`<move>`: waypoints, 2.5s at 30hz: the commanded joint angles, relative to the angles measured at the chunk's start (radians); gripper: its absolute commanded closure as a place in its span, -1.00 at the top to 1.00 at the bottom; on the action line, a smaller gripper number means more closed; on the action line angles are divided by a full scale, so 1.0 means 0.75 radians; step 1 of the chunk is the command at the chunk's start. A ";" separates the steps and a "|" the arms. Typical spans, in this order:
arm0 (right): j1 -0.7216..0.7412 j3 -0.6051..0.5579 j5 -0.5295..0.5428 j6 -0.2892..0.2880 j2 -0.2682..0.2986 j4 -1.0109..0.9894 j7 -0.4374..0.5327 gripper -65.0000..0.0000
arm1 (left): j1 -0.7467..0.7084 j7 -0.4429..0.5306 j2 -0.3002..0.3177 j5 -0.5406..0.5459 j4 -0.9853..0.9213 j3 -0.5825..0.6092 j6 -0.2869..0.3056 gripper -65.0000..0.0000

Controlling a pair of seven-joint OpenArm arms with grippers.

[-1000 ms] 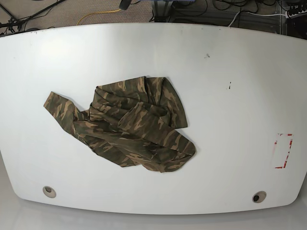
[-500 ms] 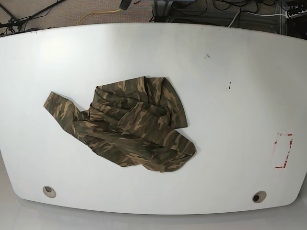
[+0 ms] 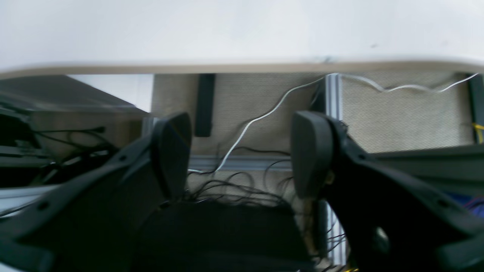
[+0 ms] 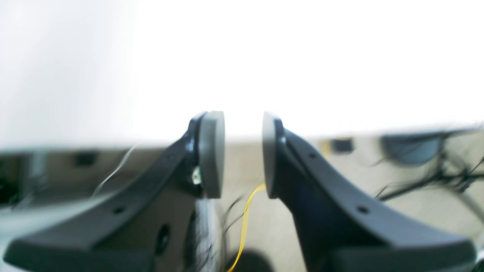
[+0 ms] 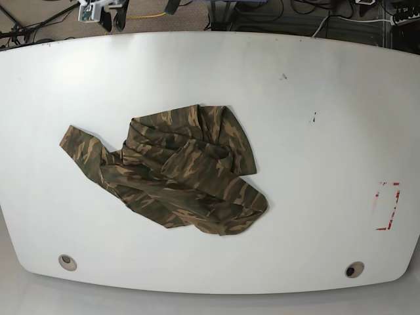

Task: Fold the T-shirt properly
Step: 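Lower the right gripper onto the shirt edge and pinch it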

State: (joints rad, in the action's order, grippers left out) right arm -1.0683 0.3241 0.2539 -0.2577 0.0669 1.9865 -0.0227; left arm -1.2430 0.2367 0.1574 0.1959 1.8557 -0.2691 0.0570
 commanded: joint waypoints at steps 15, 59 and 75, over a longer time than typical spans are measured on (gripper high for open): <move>0.697 -0.001 0.002 -0.046 0.073 0.026 -0.589 -0.49 | 0.192 0.043 -0.084 -0.002 0.066 0.008 -0.010 0.60; 2.495 -0.386 -0.143 -0.312 0.217 -1.979 -0.411 0.40 | 0.509 -0.257 -0.078 -0.004 0.072 0.037 -0.010 0.59; 2.485 -0.558 -0.143 -0.226 0.196 -2.189 -0.192 0.37 | 0.597 -0.313 -0.076 -0.004 0.072 0.035 -0.010 0.59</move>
State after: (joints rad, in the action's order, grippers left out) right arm 0.7670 -0.0933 0.1356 -0.4263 0.2138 0.3325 -0.1791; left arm -0.7944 -0.0223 0.0948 0.1928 1.8942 -0.2420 0.0525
